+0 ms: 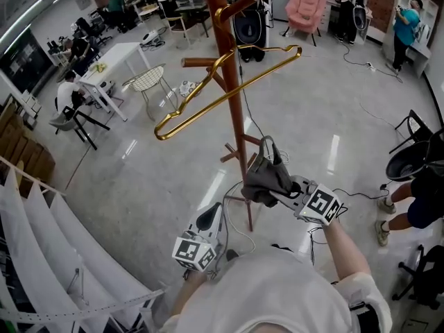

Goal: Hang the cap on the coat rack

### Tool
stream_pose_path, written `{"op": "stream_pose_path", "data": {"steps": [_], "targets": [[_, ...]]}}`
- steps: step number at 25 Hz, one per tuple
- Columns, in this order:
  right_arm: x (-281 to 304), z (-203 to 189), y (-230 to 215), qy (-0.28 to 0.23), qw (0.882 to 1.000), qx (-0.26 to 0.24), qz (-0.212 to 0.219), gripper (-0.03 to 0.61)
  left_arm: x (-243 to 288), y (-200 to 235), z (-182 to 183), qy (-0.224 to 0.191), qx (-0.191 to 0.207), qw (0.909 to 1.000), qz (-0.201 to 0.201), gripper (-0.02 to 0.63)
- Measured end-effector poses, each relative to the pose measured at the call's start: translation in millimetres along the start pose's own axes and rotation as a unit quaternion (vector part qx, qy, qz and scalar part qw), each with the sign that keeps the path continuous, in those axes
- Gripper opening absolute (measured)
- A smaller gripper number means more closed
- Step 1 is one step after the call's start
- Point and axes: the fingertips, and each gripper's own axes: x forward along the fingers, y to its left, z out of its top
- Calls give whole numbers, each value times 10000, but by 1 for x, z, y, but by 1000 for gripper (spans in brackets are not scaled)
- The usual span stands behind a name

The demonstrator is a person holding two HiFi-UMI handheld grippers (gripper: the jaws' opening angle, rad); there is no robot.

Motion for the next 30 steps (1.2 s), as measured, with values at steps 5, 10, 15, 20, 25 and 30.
{"op": "stream_pose_path", "data": {"steps": [5, 10, 15, 20, 25, 30], "targets": [[7, -12, -18, 261, 9990, -77, 357, 15, 0, 4, 0, 19, 66, 9999, 120, 9], [22, -19, -30, 187, 9987, 58, 466, 15, -1, 7, -1, 24, 17, 9998, 215, 9], [42, -25, -32, 215, 9978, 145, 608, 17, -1, 9, -3, 36, -30, 9996, 272, 9], [61, -34, -36, 282, 9971, 214, 678, 15, 0, 13, -7, 43, -70, 9995, 307, 9], [77, -46, -40, 430, 9966, 342, 613, 15, -3, 20, -6, 30, -81, 9993, 368, 9], [87, -54, -48, 520, 9962, 464, 514, 15, 1, 24, -5, 52, -96, 9992, 394, 9]]}}
